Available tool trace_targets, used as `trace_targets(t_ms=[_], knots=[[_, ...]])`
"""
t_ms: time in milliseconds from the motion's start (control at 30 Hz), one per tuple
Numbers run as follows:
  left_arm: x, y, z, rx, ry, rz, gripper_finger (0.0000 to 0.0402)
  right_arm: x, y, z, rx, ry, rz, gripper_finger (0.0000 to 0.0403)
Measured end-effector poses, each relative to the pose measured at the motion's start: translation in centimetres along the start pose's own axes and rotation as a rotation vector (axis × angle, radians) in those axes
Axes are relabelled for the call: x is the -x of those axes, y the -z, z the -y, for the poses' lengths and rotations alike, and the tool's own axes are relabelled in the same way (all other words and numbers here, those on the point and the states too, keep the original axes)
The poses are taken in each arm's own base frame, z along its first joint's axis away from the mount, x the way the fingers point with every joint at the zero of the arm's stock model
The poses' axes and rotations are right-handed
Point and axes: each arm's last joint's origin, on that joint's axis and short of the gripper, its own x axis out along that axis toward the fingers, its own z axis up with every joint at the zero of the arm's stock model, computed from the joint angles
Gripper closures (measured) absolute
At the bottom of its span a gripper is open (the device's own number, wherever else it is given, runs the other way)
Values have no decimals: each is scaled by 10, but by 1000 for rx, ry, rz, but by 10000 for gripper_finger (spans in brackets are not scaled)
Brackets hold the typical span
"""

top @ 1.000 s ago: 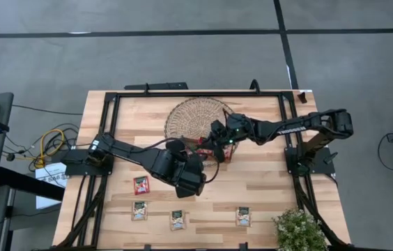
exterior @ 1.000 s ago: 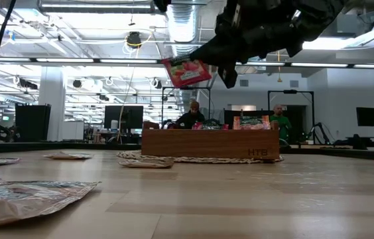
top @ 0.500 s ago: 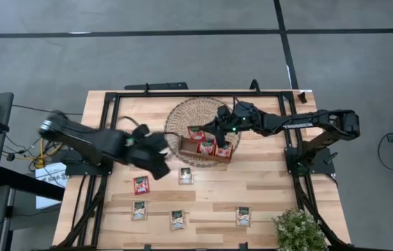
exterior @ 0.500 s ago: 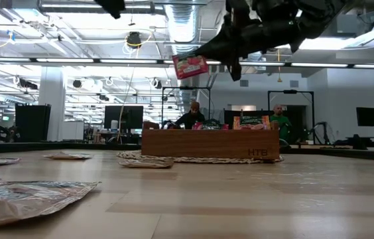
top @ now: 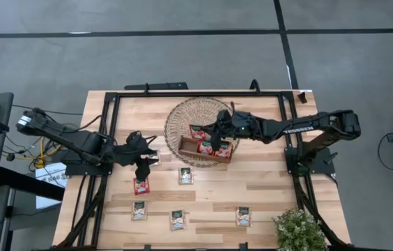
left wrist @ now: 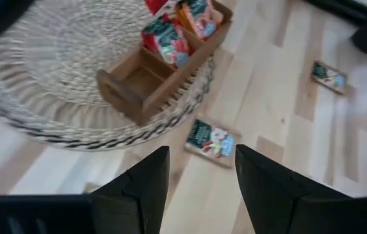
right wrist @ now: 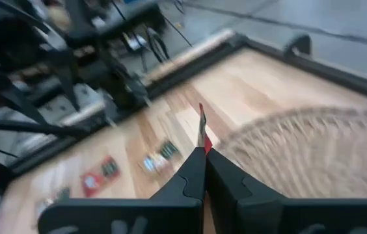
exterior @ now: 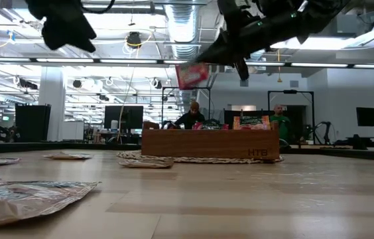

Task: Pick & Place Tea
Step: Put the red tea bag into the middle section of the wooden organizer

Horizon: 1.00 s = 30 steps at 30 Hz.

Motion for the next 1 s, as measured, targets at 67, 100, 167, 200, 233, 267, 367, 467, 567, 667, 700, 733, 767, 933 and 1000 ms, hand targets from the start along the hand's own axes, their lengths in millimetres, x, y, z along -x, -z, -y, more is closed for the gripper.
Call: trace_targets(t_ms=[67, 100, 167, 200, 233, 267, 367, 467, 567, 667, 700, 733, 767, 933, 1000], knots=[[-3, 8, -4, 10, 27, 18, 234, 1, 5, -2, 0, 35, -30, 403], [-4, 12, -7, 13, 37, 20, 234, 2, 5, -2, 1, 42, -38, 403], [-5, 16, -9, 19, 53, 26, 234, 6, 3, -3, 3, 49, -36, 403], [-6, 19, -10, 20, 58, 26, 234, 8, 2, -3, 7, 50, -35, 403], [-6, 21, -11, 19, 57, 24, 234, 11, 0, -2, 14, 54, -35, 403], [-7, 22, -12, 18, 55, 22, 234, 14, -3, -2, 18, 58, -31, 403], [-7, 22, -12, 2, 58, 21, 234, 24, -10, 2, 28, 83, -30, 403], [-7, 22, -12, -8, 68, 16, 234, 36, -9, 6, 26, 103, -1, 403], [-7, 22, -12, -10, 71, 12, 234, 54, -3, 10, -6, 111, 32, 403], [-7, 22, -12, -25, 71, 12, 234, 70, 5, 12, -50, 64, 122, 403], [-7, 22, -12, -29, 70, 13, 234, 74, 9, 11, -60, 44, 146, 403], [-7, 22, -11, -31, 71, 14, 234, 75, 13, 9, -66, 28, 171, 403], [-7, 22, -11, -31, 73, 15, 234, 75, 19, 8, -73, 24, 186, 403], [-7, 20, -10, -23, 84, 29, 234, 58, 36, 1, -94, 25, 232, 403], [-7, 19, -10, -19, 91, 35, 234, 47, 42, -2, -94, 7, 247, 403]])
